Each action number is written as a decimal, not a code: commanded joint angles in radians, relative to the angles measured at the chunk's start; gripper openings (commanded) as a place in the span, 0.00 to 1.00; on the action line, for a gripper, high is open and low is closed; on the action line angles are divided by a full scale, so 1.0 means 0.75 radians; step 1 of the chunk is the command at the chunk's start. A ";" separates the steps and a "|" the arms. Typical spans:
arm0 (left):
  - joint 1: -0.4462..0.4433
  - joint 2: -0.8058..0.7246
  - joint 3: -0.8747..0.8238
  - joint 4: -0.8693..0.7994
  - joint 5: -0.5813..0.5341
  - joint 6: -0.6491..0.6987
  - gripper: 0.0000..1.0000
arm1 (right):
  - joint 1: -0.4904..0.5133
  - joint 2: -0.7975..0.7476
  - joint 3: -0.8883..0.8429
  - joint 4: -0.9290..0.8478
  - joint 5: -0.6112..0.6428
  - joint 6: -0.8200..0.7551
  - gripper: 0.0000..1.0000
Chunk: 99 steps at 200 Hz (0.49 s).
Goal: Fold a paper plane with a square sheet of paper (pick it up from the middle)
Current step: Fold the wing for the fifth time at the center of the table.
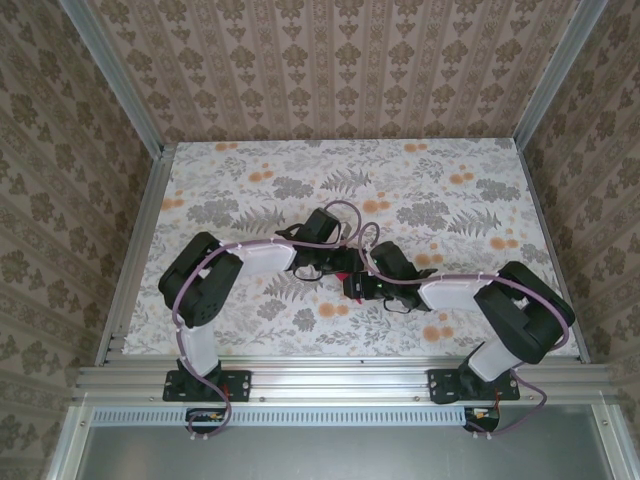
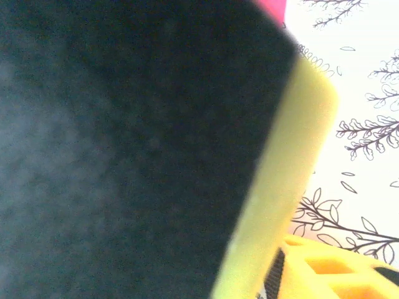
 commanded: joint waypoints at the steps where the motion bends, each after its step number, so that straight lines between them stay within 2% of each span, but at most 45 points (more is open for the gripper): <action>1: 0.004 -0.031 0.030 -0.005 0.026 0.025 0.57 | 0.011 0.035 0.039 -0.054 -0.019 -0.037 0.47; 99: 0.008 -0.068 0.034 -0.012 0.040 0.033 0.57 | 0.010 0.045 -0.011 -0.020 -0.007 0.049 0.23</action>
